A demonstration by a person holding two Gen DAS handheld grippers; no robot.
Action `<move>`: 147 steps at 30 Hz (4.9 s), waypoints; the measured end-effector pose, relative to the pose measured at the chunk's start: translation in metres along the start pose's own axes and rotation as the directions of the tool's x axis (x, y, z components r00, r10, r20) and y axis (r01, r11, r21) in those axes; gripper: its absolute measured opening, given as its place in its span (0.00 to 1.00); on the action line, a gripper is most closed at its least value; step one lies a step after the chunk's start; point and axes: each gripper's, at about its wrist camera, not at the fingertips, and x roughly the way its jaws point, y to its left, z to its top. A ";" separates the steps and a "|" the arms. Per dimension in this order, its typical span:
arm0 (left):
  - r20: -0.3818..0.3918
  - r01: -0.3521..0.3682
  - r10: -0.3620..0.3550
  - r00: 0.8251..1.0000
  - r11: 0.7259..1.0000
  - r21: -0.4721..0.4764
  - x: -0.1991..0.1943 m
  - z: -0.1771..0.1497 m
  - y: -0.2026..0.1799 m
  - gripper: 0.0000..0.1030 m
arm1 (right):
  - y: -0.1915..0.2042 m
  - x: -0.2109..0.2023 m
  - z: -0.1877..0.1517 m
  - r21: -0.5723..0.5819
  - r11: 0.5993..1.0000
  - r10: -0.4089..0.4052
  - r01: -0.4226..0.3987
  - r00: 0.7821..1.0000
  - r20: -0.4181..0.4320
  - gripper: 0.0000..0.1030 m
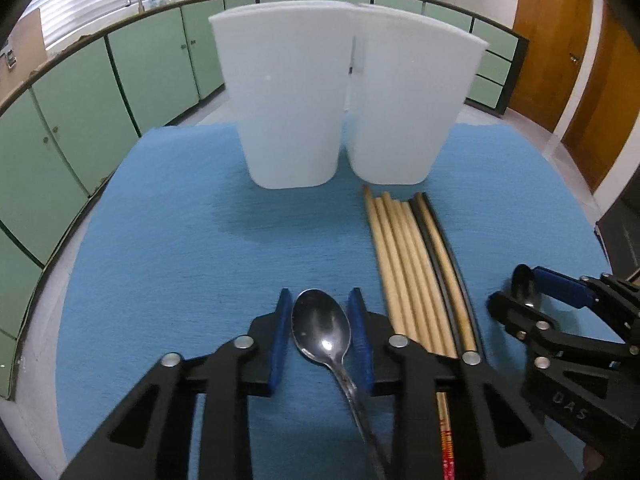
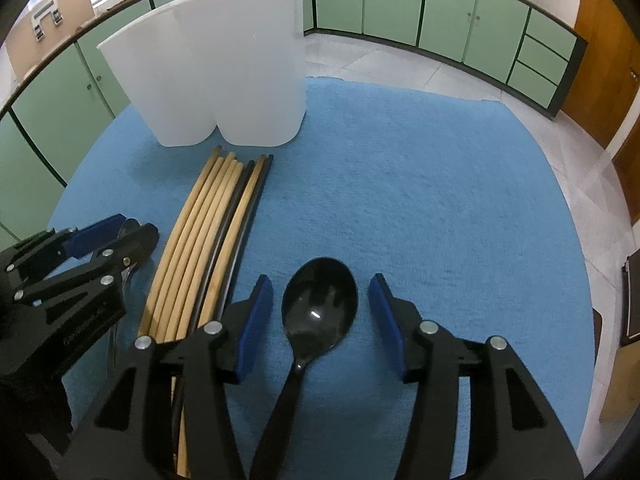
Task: Organize utensils
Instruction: 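Lower both spoons into the white holder and open both tools, then withdraw both tools from the holder back over the chopsticks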
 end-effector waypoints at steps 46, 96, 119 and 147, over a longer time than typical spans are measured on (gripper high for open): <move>0.653 0.095 -0.062 0.755 0.995 -0.015 -0.194 0.097 0.050 0.26 | -0.021 -0.144 0.130 -0.140 0.974 0.227 -0.180 0.697 0.680 0.33; 0.381 -0.140 0.151 0.912 0.989 -0.056 -0.202 -0.018 0.024 0.67 | -0.027 -0.142 -0.058 0.052 0.988 0.110 -0.144 0.902 0.418 0.80; 0.588 -0.164 0.197 0.785 0.980 -0.109 -0.298 -0.057 0.018 0.67 | -0.003 -0.193 -0.098 0.025 0.991 0.104 -0.132 0.870 0.481 0.80; 0.486 -0.168 0.196 0.852 0.981 -0.101 -0.272 -0.069 0.021 0.68 | 0.007 -0.164 -0.115 0.015 0.994 0.096 -0.109 0.923 0.372 0.80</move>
